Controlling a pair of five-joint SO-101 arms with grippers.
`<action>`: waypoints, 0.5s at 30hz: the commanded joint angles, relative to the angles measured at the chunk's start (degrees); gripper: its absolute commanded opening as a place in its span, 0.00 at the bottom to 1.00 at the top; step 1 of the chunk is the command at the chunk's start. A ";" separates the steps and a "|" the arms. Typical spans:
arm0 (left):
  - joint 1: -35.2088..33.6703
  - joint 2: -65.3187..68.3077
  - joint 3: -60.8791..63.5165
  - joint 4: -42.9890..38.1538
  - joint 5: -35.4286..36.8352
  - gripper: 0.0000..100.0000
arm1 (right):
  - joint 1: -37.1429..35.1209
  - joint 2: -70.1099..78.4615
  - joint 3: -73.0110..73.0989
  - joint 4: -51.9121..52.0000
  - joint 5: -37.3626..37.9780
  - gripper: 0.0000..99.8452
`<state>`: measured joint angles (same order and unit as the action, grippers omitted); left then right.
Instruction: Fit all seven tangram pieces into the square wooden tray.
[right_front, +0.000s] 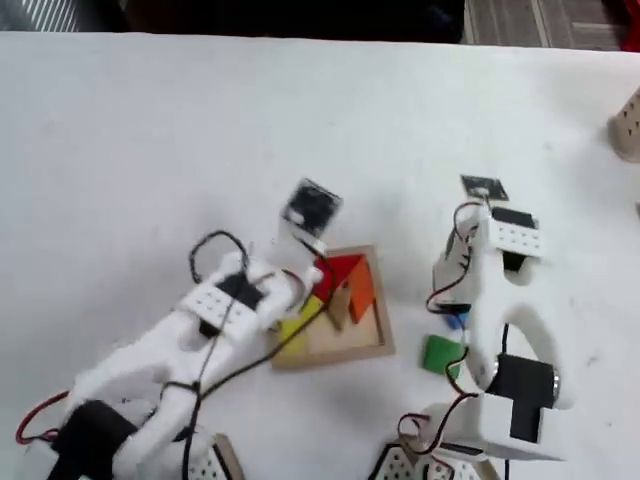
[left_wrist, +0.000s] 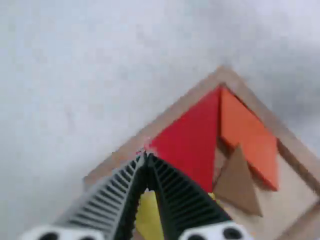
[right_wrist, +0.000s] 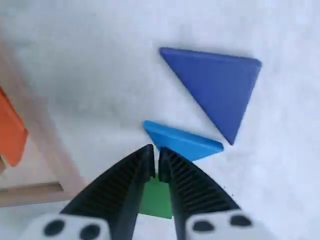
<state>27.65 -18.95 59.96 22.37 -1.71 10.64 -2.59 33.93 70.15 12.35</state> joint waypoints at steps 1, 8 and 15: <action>5.85 -3.65 -0.09 -1.41 -0.35 0.02 | 1.80 -0.92 0.09 -1.98 1.05 0.02; 12.62 -1.36 -0.18 -8.88 10.20 0.02 | 1.71 -0.75 0.18 -2.77 1.05 0.02; 11.91 7.96 -4.57 -8.44 10.11 0.02 | 1.71 -0.57 0.09 -2.95 1.05 0.02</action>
<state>39.16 -11.74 59.34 13.49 7.78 11.69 -2.59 34.37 67.87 12.62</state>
